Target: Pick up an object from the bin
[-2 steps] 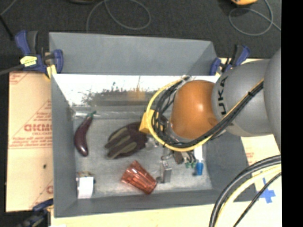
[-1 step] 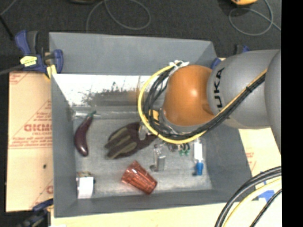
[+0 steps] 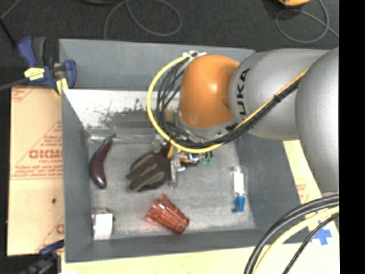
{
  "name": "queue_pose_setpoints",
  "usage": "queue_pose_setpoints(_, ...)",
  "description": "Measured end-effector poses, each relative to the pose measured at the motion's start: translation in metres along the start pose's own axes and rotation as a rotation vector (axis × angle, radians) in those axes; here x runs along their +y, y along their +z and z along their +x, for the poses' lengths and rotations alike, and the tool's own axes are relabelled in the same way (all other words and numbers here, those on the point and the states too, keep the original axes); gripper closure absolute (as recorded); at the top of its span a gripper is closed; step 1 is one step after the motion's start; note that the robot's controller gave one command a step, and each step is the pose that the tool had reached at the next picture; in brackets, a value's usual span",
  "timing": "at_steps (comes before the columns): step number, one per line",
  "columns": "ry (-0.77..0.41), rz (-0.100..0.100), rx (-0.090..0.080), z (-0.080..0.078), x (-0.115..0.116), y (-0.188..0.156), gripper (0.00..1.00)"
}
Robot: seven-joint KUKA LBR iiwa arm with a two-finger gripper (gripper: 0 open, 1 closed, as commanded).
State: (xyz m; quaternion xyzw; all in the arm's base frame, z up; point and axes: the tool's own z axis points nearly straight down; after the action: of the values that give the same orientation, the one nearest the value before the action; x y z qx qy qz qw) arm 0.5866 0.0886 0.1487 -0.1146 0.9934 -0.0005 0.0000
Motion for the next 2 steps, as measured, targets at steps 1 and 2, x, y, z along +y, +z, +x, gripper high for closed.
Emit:
queue_pose_setpoints(1,0.032,0.0,-0.015,-0.022,0.003,0.013,0.0)
queue_pose_setpoints(2,0.29,0.0,-0.007,-0.014,0.011,0.076,1.0)
